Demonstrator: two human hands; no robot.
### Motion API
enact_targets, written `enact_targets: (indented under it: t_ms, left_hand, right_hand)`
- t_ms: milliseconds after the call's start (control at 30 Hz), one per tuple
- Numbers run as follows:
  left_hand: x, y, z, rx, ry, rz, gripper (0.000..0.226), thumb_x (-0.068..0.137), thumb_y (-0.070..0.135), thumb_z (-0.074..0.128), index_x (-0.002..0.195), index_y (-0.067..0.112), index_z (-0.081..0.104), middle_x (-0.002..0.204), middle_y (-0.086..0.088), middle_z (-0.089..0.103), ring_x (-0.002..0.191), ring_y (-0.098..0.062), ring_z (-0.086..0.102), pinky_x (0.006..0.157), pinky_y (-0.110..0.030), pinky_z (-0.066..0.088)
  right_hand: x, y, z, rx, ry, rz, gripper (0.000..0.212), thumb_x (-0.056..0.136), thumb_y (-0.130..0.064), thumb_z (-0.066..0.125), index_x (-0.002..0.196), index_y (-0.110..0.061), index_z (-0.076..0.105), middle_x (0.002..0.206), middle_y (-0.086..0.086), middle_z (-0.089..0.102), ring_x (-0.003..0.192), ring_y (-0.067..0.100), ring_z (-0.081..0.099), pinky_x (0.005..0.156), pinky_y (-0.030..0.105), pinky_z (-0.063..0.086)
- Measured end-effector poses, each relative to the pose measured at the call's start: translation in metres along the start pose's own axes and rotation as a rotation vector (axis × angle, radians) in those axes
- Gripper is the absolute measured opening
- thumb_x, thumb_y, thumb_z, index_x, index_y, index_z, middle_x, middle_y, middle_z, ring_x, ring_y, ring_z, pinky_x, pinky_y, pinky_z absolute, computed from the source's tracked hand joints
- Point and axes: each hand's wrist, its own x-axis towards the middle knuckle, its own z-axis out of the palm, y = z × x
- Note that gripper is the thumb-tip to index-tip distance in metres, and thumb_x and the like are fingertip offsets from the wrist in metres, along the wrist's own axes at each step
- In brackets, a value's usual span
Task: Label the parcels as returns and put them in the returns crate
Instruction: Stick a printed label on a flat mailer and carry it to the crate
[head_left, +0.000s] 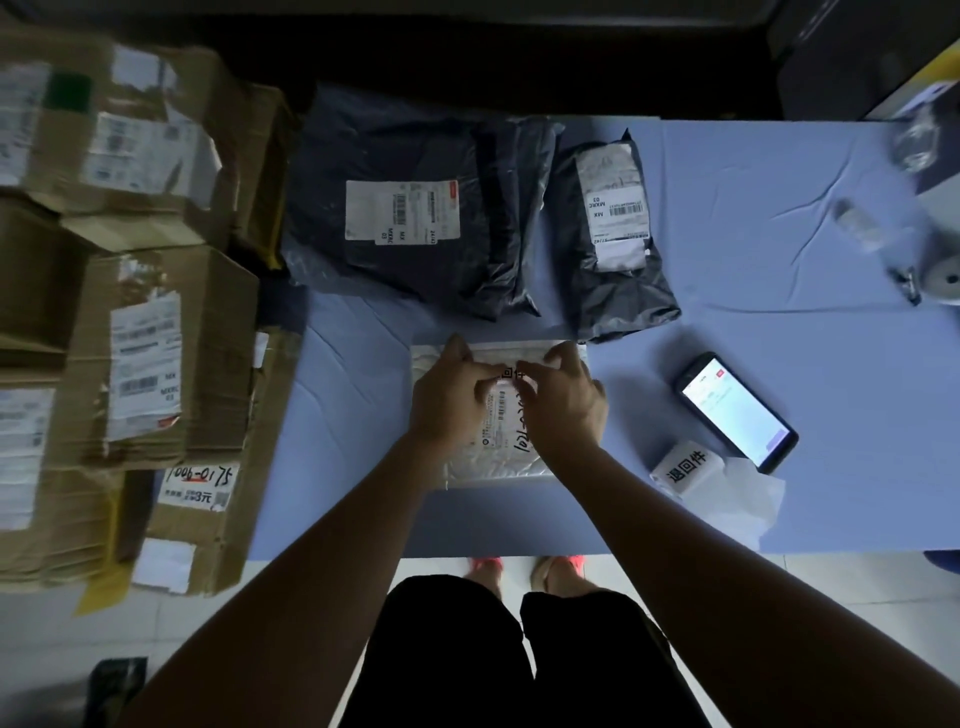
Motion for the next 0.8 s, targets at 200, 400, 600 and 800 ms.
enact_targets:
  t_ms: [200,400,600,800]
  left_hand:
    - [-0.019,-0.018,-0.013,0.107,0.156,-0.126,0.028,0.088,0.006,0.063,0.111,0.018,0.073,0.111,-0.008,0.057,0.094,-0.025,0.062,0.073,-0.036,0.053]
    - [-0.042,-0.014,-0.018,-0.075,0.204,-0.432,0.047,0.086,0.026,0.071,0.128,0.012,0.055,0.114,-0.016,0.056,0.104,-0.03,0.057,0.08,-0.041,0.051]
    - [-0.05,-0.02,-0.023,-0.381,0.194,-0.461,0.047,0.08,0.001,0.07,0.125,0.011,0.061,0.118,-0.011,0.068,0.108,-0.028,0.064,0.089,-0.023,0.045]
    - [-0.107,-0.009,-0.062,-0.314,0.351,-0.417,0.059,0.082,0.014,0.076,0.137,0.011,0.055,0.111,-0.004,0.066,0.091,-0.019,0.061,0.078,-0.024,0.046]
  right_hand:
    - [-0.007,0.011,-0.003,0.015,0.031,0.217,0.039,0.09,-0.041,0.066,0.126,-0.029,0.056,0.131,0.006,0.043,0.119,0.028,0.043,0.094,0.046,0.043]
    - [-0.005,0.022,-0.011,0.251,-0.071,0.265,0.06,0.088,-0.015,0.072,0.141,-0.02,0.045,0.124,0.015,0.051,0.117,0.032,0.048,0.092,0.039,0.046]
    - [-0.011,0.027,-0.018,0.289,-0.058,0.192,0.06,0.084,0.007,0.057,0.139,-0.016,0.051,0.119,0.017,0.057,0.108,0.033,0.058,0.096,0.043,0.052]
    - [-0.04,0.014,-0.037,0.44,-0.035,-0.01,0.052,0.086,0.002,0.061,0.134,-0.016,0.058,0.118,0.011,0.067,0.097,0.024,0.067,0.089,0.036,0.056]
